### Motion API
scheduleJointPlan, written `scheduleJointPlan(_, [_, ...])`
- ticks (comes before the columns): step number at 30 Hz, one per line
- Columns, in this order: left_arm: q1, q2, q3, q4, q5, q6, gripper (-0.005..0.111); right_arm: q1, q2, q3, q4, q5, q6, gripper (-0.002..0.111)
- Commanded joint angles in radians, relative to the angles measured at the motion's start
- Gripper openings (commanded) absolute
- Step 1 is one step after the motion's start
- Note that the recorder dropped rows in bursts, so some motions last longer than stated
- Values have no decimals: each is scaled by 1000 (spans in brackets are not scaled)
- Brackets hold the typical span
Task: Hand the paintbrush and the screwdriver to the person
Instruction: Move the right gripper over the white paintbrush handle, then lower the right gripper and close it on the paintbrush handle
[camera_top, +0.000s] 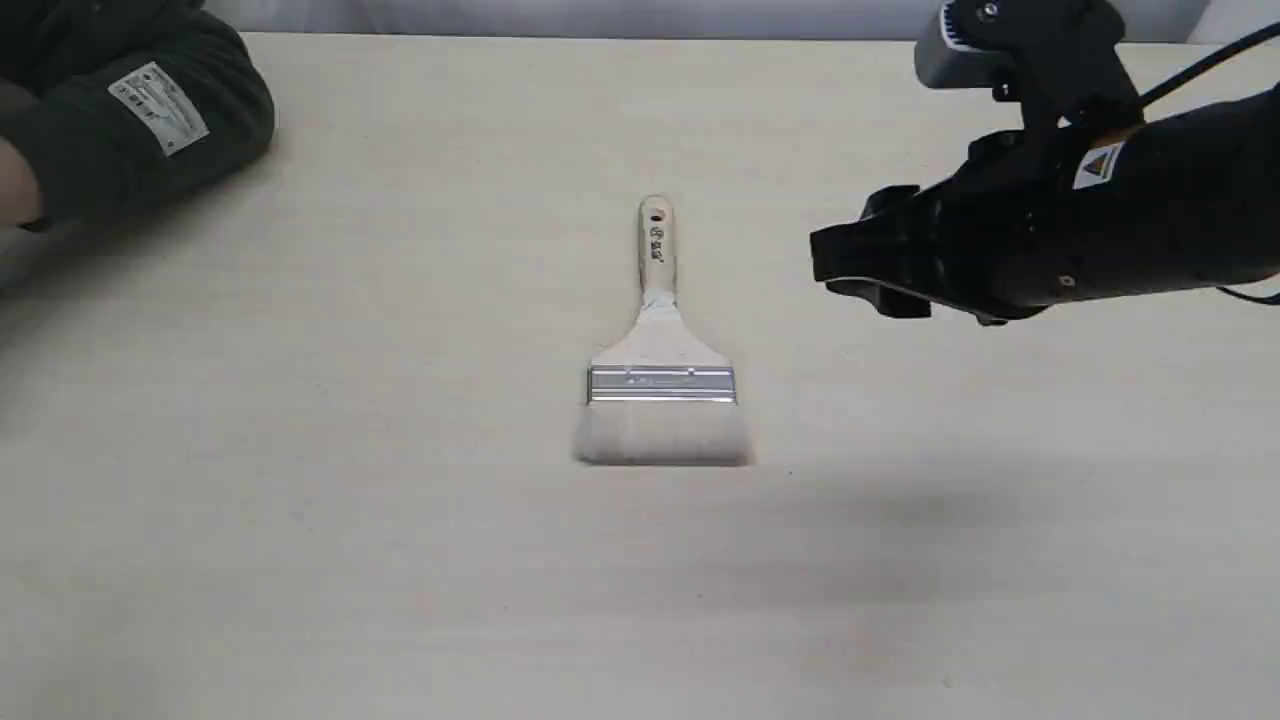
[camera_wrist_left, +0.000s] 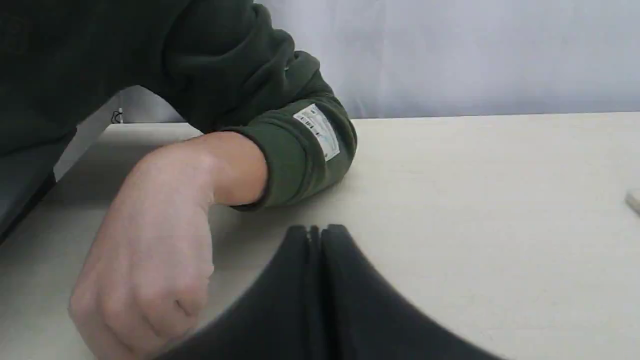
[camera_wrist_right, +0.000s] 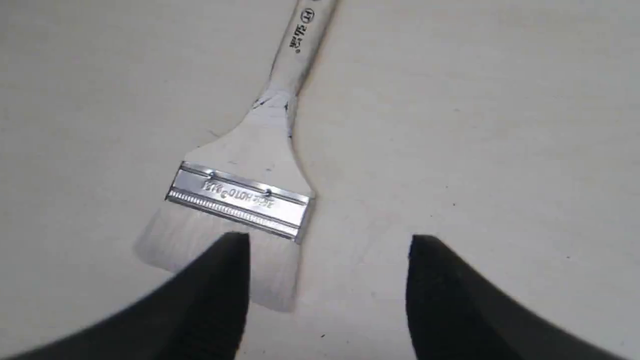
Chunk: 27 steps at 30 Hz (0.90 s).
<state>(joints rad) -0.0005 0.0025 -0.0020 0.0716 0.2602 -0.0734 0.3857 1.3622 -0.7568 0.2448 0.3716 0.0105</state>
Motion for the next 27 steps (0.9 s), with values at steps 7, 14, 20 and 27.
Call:
scheduleJointPlan(7, [-5,-2,2,-4,-10,-2,0,1,106,-52,9,-107,-24,50])
scheduleJointPlan(14, [-5,-2,2,-2,-11,-2,0,1,258,-204,9,-40,-29,50])
scheduleJointPlan(20, [-5,-2,2,-2,-11,-2,0,1,366,-329,9,89,-43,50])
scheduleJointPlan(27, [-5,-2,2,-2,-11,-2,0,1,384,-351,188,69,-182,50])
